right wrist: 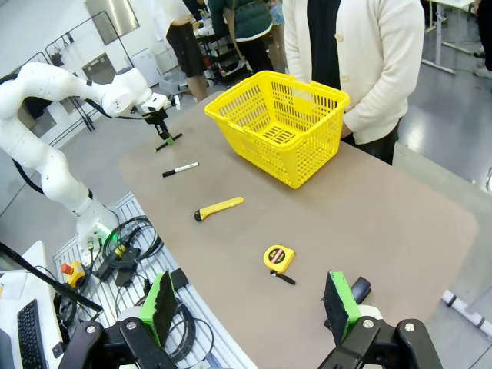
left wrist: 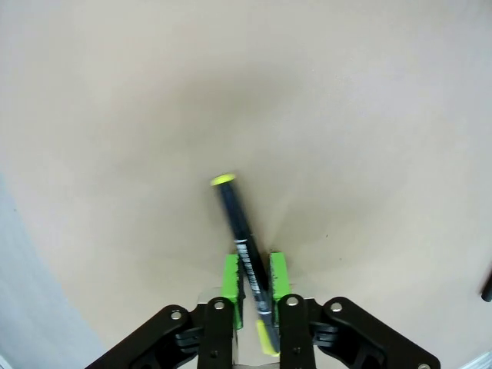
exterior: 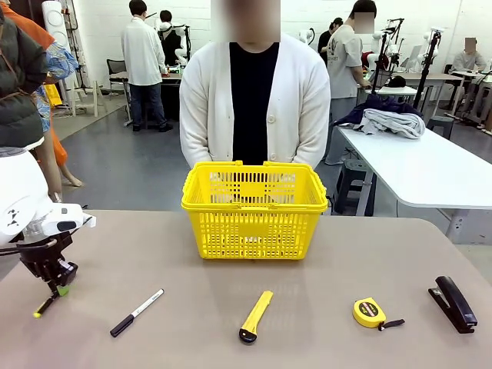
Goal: Place the items the person wants into the basket.
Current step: Pick up the item the person points to and place it in the Market Basket.
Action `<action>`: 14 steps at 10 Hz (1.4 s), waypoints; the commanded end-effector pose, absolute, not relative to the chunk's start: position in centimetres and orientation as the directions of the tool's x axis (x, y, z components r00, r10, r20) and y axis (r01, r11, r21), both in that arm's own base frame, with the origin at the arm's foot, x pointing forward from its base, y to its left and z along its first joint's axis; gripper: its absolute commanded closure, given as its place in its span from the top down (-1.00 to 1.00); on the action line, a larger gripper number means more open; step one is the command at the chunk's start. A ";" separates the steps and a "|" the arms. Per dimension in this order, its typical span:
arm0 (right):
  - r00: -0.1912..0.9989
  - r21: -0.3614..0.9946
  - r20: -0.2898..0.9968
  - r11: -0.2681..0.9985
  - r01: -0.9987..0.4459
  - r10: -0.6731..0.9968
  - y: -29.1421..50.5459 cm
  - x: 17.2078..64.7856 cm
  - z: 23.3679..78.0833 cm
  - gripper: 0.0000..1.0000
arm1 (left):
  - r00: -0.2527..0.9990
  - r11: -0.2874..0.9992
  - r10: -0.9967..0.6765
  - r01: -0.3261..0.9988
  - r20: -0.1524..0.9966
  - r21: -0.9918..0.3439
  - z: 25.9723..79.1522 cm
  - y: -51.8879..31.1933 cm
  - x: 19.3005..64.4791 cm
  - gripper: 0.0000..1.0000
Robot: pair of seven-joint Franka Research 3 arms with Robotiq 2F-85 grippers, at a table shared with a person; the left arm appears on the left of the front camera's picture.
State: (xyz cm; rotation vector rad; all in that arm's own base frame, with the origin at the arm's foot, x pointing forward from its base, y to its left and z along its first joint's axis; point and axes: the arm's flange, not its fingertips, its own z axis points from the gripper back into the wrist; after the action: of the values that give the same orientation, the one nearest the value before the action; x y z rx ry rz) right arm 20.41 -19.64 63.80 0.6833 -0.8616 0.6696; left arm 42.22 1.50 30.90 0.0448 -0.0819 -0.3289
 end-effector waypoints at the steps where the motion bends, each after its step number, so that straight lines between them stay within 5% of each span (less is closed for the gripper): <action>1: 0.463 0.253 0.854 0.588 -0.769 0.238 -19.6 20.5 63.9 1.00 | 0.953 0.953 -0.301 0.298 0.041 0.062 29.7 1.7 41.3 -1.00; 5: 0.463 0.253 0.854 0.588 -0.769 0.238 -19.6 20.5 63.9 1.00 | 0.944 0.942 -0.330 0.329 0.016 0.070 30.7 1.7 41.4 -1.00; 9: 0.463 0.253 0.854 0.588 -0.769 0.238 -19.6 20.5 63.9 1.00 | 0.894 0.892 -0.447 0.448 -0.039 0.060 45.3 1.5 42.7 -1.00; 14: 0.463 0.253 0.854 0.588 -0.769 0.238 -19.6 20.5 63.9 1.00 | 0.875 0.879 -0.477 0.477 0.086 0.016 58.9 1.6 42.0 -1.00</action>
State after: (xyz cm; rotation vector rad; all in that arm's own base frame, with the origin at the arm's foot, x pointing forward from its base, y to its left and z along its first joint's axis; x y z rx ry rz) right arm 20.36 -19.67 63.78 0.6824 -0.8614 0.6699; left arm 41.75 1.50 58.33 0.0338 -0.0882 -0.4838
